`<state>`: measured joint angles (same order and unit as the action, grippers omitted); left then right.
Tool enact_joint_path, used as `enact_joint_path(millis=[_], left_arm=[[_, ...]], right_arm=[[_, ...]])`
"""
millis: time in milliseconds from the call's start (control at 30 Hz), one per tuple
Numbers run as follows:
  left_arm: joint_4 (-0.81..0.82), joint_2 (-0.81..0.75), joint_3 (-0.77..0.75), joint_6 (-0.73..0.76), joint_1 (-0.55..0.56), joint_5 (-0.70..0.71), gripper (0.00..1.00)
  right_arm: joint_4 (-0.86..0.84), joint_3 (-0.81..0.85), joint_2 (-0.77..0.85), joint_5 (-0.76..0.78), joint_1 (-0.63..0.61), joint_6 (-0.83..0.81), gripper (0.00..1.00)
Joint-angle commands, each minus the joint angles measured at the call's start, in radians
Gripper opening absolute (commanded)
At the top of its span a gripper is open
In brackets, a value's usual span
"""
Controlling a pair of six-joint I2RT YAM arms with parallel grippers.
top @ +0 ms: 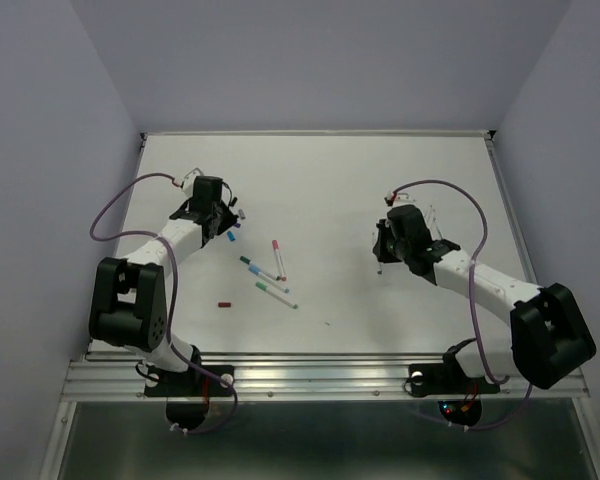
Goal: Open the pen caps
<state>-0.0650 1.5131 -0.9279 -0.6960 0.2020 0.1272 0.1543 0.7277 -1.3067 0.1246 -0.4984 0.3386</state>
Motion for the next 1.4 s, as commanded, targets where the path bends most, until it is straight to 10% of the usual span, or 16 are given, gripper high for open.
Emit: enact_joint_path(millis=[0, 333, 667, 867, 1033, 1367], left_arm=[[-0.021, 0.019, -0.022, 0.023, -0.024, 0.052, 0.15], [-0.030, 0.136, -0.054, 0.026, -0.038, 0.035, 0.20], [-0.036, 0.121, -0.058, 0.027, -0.038, 0.022, 0.56], [-0.041, 0.041, -0.061, 0.038, -0.038, -0.003, 0.79], [-0.055, -0.046, -0.061, 0.052, -0.036, -0.035, 0.95], [-0.099, -0.269, -0.025, 0.032, -0.036, -0.014, 0.99]], right_arm=[[0.065, 0.064, -0.051, 0.162, 0.089, 0.017, 0.01], [0.071, 0.062, -0.112, 0.190, 0.173, 0.034, 0.02], [0.071, 0.095, -0.184, 0.191, 0.182, 0.066, 0.16], [0.097, 0.114, -0.105, 0.123, 0.182, 0.040, 0.49], [0.093, 0.107, 0.029, -0.112, 0.182, -0.053, 1.00], [0.018, 0.214, -0.072, -0.091, -0.153, -0.047, 1.00]])
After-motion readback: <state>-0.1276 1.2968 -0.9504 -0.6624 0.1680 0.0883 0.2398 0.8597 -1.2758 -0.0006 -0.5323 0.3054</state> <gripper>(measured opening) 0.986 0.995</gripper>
